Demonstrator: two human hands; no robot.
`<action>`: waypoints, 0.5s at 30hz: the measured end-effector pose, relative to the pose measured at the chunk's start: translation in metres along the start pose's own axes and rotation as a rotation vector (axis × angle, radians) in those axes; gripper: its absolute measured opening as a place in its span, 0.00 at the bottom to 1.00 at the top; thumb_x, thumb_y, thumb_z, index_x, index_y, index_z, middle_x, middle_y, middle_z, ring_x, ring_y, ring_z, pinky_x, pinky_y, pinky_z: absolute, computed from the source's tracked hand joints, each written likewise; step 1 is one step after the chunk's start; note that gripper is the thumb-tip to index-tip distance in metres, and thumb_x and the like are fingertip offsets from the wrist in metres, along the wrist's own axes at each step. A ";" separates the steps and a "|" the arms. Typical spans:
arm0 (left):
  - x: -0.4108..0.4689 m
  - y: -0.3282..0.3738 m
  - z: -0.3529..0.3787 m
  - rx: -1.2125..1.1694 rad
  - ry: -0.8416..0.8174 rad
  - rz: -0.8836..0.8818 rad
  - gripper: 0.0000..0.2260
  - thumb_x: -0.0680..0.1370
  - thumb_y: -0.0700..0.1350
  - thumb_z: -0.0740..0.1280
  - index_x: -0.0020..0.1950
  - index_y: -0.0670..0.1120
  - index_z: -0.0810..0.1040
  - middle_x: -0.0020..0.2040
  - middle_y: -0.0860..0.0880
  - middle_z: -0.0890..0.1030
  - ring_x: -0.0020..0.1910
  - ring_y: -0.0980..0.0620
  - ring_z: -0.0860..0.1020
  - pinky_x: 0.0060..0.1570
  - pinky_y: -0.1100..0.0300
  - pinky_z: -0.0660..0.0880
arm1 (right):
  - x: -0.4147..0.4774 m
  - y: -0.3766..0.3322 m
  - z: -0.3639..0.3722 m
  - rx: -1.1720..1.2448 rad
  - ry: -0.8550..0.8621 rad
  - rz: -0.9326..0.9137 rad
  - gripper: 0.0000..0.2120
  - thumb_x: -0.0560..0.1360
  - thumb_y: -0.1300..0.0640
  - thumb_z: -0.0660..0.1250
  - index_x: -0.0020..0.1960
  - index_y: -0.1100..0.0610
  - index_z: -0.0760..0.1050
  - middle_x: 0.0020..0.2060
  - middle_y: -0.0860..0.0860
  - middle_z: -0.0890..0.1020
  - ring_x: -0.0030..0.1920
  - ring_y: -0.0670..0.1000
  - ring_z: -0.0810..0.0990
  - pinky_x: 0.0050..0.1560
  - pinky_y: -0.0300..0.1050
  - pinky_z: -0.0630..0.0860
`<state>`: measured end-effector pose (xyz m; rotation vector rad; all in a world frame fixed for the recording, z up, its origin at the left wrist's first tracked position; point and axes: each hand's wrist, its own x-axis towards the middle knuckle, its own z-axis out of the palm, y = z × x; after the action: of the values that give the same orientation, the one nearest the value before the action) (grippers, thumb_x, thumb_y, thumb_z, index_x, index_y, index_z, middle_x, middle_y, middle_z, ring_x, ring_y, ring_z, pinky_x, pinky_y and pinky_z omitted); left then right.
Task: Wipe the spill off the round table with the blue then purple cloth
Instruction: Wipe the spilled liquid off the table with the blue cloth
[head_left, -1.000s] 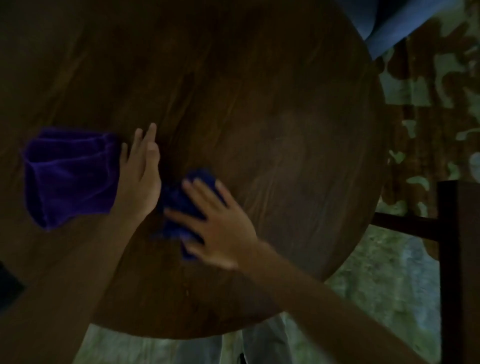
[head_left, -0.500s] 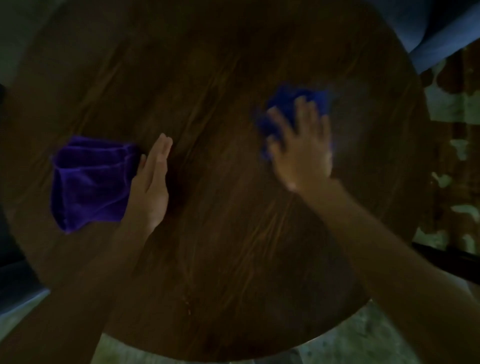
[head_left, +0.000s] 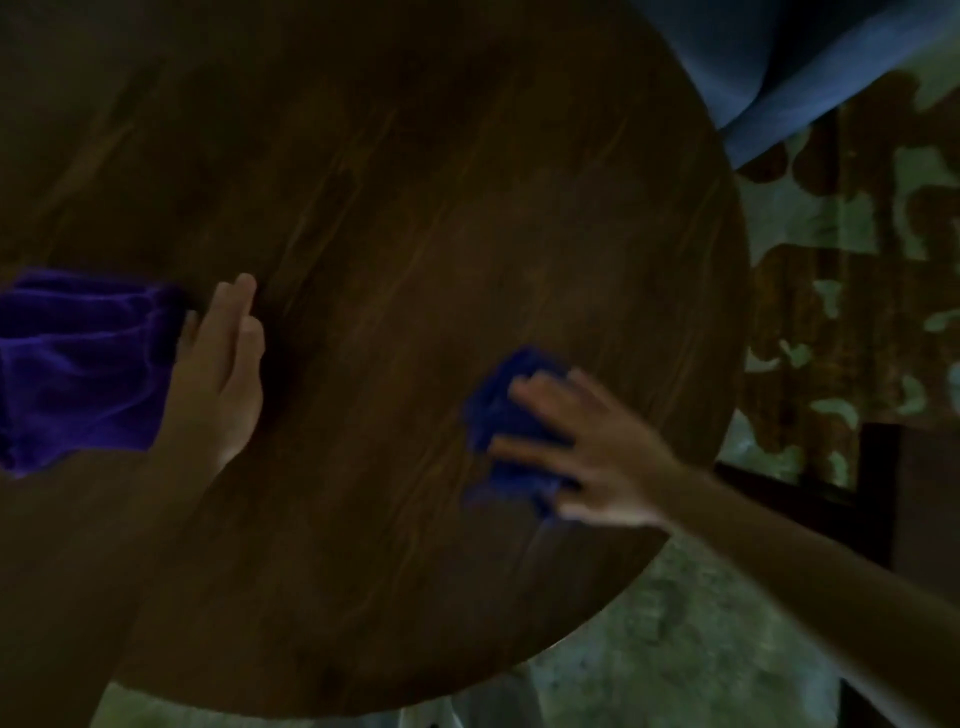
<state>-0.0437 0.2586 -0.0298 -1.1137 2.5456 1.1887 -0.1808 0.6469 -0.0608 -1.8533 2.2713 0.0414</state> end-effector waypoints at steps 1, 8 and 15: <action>0.000 0.001 -0.001 0.023 0.002 0.006 0.27 0.81 0.69 0.43 0.81 0.66 0.53 0.83 0.59 0.53 0.82 0.51 0.46 0.74 0.56 0.42 | 0.000 0.032 -0.006 0.022 0.013 0.155 0.35 0.79 0.35 0.59 0.84 0.40 0.57 0.85 0.59 0.53 0.84 0.64 0.51 0.83 0.60 0.37; 0.000 0.019 -0.014 0.063 -0.035 -0.032 0.26 0.83 0.64 0.48 0.82 0.61 0.54 0.83 0.58 0.56 0.82 0.51 0.48 0.78 0.49 0.47 | 0.092 0.088 -0.035 0.225 0.105 1.036 0.30 0.84 0.36 0.44 0.85 0.38 0.48 0.86 0.55 0.46 0.86 0.59 0.43 0.83 0.62 0.39; 0.012 0.018 -0.055 0.254 -0.020 0.101 0.24 0.84 0.57 0.56 0.81 0.58 0.59 0.81 0.48 0.63 0.79 0.46 0.62 0.75 0.44 0.62 | 0.146 0.073 -0.049 0.328 0.106 1.224 0.30 0.86 0.38 0.46 0.86 0.39 0.44 0.86 0.54 0.40 0.85 0.58 0.38 0.83 0.63 0.36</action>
<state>-0.0541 0.2205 0.0149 -0.9216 2.6705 0.8578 -0.2858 0.5138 -0.0473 -0.1453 2.8596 -0.2266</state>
